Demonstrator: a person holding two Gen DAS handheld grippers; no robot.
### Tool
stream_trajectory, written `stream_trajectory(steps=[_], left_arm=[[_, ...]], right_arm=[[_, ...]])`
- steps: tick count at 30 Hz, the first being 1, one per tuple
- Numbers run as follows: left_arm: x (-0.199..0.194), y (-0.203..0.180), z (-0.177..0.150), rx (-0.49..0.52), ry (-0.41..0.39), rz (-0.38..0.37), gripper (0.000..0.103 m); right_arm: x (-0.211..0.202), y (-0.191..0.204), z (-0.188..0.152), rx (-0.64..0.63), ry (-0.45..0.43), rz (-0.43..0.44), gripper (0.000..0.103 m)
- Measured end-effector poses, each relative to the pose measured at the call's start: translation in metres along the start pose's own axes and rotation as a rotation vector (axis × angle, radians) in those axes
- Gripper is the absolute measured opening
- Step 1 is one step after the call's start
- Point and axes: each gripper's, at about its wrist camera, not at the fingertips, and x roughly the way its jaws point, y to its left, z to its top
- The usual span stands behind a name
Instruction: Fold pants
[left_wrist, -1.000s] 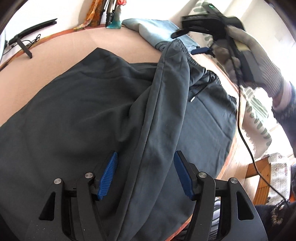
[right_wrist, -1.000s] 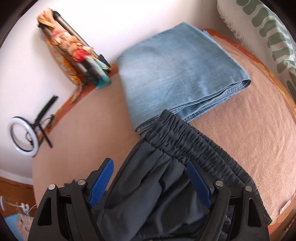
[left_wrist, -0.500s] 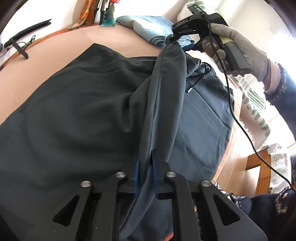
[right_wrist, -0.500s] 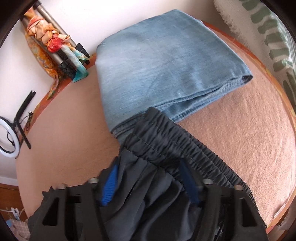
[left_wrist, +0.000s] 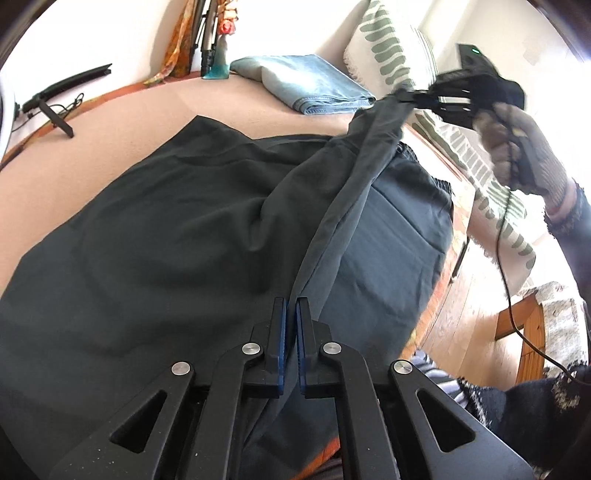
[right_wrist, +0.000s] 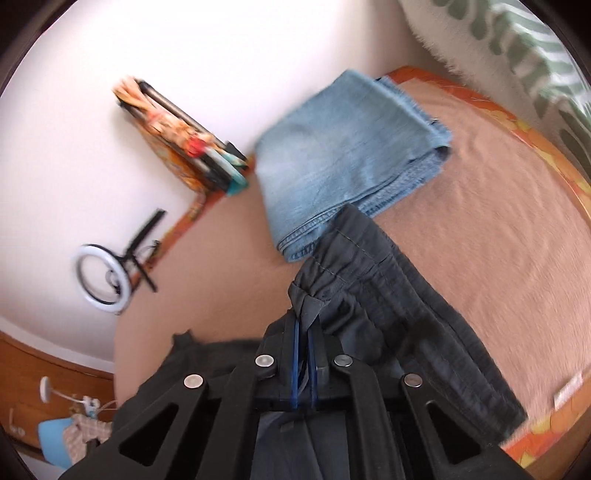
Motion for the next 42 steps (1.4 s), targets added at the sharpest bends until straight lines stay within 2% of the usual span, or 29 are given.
stream_trajectory(steps=[5,8,14,18,20,23,26,27,28,29,31,34,36,38,42], left_arm=[[-0.008,-0.009,-0.007,0.033,-0.005,0.009,0.003],[-0.011,-0.014,-0.010,0.052,-0.010,0.011,0.003],[-0.021,-0.018,-0.016,0.056,-0.012,0.004,0.003],[-0.030,-0.020,-0.024,0.056,-0.022,0.003,0.003],[-0.034,-0.017,-0.029,0.048,-0.019,-0.001,0.003],[-0.043,-0.007,-0.038,0.010,-0.042,0.047,0.004],[-0.049,0.009,-0.050,-0.063,-0.038,0.056,0.025],[-0.049,0.012,-0.055,-0.072,-0.037,0.068,0.030],[-0.050,0.014,-0.060,-0.074,-0.035,0.073,0.031],[-0.048,0.015,-0.063,-0.074,-0.028,0.076,0.031],[-0.046,0.018,-0.070,-0.079,-0.012,0.104,0.042],[-0.039,0.026,-0.077,-0.106,0.004,0.123,0.042],[-0.034,0.034,-0.081,-0.149,0.003,0.095,0.042],[-0.032,0.038,-0.086,-0.175,0.000,0.076,0.041],[-0.037,0.032,-0.096,-0.135,-0.013,0.066,0.039]], right_arm=[[-0.035,-0.035,-0.038,0.061,-0.054,0.058,0.001],[-0.044,-0.068,-0.070,0.134,-0.053,0.097,0.001],[-0.038,-0.113,-0.110,0.175,-0.040,0.056,0.001],[-0.028,-0.132,-0.113,0.192,-0.021,0.066,0.002],[-0.026,-0.136,-0.110,0.209,-0.011,0.088,0.006],[-0.031,-0.133,-0.108,0.158,-0.020,0.079,0.008],[-0.034,-0.129,-0.108,0.110,-0.022,0.060,0.010],[-0.034,-0.131,-0.108,0.123,-0.017,0.067,0.015],[-0.035,-0.134,-0.107,0.135,-0.014,0.072,0.020],[-0.035,-0.135,-0.107,0.145,-0.014,0.082,0.033],[-0.035,-0.134,-0.106,0.140,-0.022,0.085,0.034],[-0.029,-0.129,-0.105,0.116,-0.019,0.067,0.033],[-0.025,-0.122,-0.106,0.074,-0.006,0.038,0.016],[-0.025,-0.117,-0.108,0.034,-0.003,0.001,0.005],[-0.030,-0.128,-0.115,0.026,0.035,-0.040,0.003]])
